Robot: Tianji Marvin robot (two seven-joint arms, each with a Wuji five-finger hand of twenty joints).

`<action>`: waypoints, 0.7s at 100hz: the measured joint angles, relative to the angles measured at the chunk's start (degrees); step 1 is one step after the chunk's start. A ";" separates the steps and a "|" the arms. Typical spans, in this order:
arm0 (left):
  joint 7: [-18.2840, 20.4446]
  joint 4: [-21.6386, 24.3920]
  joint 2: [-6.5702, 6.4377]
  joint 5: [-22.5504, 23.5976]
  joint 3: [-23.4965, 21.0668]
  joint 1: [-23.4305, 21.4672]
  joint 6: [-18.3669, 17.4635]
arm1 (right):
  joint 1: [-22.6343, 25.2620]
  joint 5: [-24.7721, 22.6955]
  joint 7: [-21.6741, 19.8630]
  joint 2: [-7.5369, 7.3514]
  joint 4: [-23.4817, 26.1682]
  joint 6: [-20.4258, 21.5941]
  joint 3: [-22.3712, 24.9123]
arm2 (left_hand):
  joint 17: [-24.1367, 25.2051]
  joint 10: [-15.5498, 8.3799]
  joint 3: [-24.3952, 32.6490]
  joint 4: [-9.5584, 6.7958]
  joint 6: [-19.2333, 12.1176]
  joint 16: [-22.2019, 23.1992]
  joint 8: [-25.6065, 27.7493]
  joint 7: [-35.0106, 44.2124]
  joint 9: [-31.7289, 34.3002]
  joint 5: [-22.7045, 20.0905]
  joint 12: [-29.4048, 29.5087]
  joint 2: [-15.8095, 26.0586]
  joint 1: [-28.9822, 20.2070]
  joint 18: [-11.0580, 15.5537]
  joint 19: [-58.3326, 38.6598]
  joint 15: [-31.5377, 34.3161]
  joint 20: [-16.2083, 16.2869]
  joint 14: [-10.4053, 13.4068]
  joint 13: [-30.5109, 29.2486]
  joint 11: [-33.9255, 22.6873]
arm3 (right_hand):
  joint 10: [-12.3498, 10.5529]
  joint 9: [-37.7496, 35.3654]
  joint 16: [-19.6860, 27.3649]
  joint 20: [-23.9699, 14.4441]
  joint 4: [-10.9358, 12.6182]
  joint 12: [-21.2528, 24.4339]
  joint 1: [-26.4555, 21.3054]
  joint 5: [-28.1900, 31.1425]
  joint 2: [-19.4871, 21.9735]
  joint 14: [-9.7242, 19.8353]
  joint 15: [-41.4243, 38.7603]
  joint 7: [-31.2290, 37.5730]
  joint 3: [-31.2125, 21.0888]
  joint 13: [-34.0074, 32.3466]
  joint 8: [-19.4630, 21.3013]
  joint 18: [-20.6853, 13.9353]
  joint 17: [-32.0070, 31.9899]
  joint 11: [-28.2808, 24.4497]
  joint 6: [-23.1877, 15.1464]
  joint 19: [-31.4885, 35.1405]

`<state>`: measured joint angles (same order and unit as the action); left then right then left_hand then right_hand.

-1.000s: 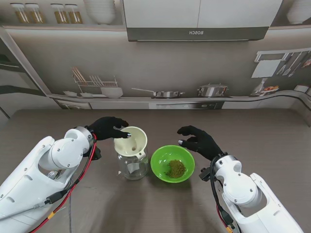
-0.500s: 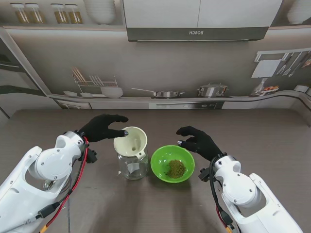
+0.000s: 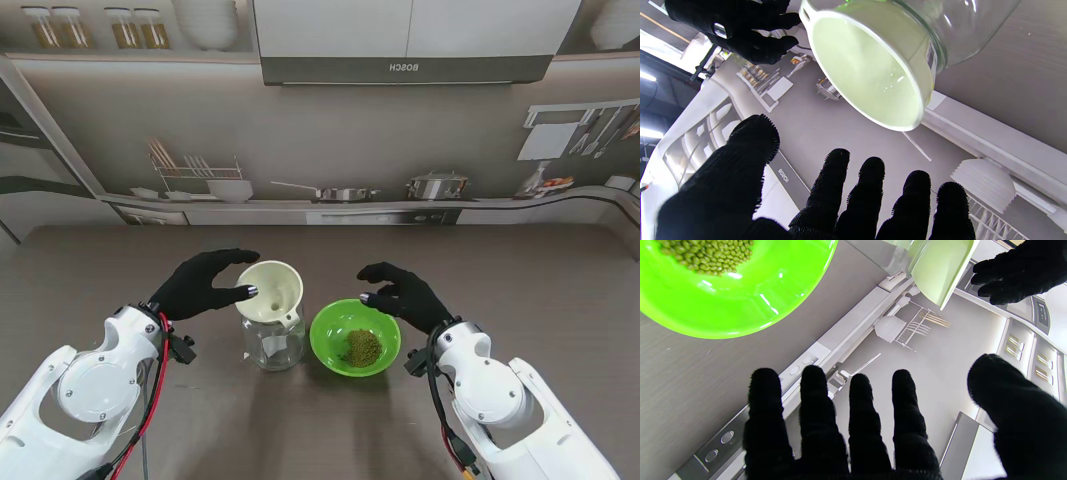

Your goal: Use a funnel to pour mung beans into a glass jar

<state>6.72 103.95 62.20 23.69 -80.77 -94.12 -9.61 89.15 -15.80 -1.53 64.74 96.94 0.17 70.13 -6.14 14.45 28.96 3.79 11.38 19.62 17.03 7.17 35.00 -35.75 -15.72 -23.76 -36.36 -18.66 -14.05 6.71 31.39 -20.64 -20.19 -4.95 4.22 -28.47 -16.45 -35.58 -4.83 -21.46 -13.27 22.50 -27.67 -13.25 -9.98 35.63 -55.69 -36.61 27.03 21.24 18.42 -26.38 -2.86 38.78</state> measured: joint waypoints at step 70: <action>-5.22 1.26 1.16 -2.80 -0.63 -5.38 -4.83 | -1.30 -4.31 -1.42 -0.55 0.02 -3.39 -1.48 | -0.12 -0.31 6.32 -1.22 -0.02 -1.21 0.00 -0.03 -1.74 0.72 0.74 -0.11 -2.36 1.79 1.46 -0.58 0.01 0.78 1.20 0.65 | 0.03 0.00 0.00 -0.01 0.00 0.00 0.00 0.00 0.00 0.00 0.00 0.00 0.00 0.00 -0.02 0.00 0.00 0.00 0.00 0.00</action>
<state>1.50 105.21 63.35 20.88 -81.40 -99.50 -14.44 87.85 -20.11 -2.95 64.18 96.96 -3.23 68.65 -6.26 14.14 35.28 2.57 11.36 18.41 17.03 7.13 33.26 -35.04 -14.98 -23.87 -38.72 -16.86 -12.59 6.13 31.40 -19.87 -18.99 -4.30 4.24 -28.47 -16.45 -35.60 -4.83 -21.46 -13.27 22.50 -27.67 -13.25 -9.99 35.63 -55.69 -36.61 27.01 21.24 18.42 -26.38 -2.86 38.78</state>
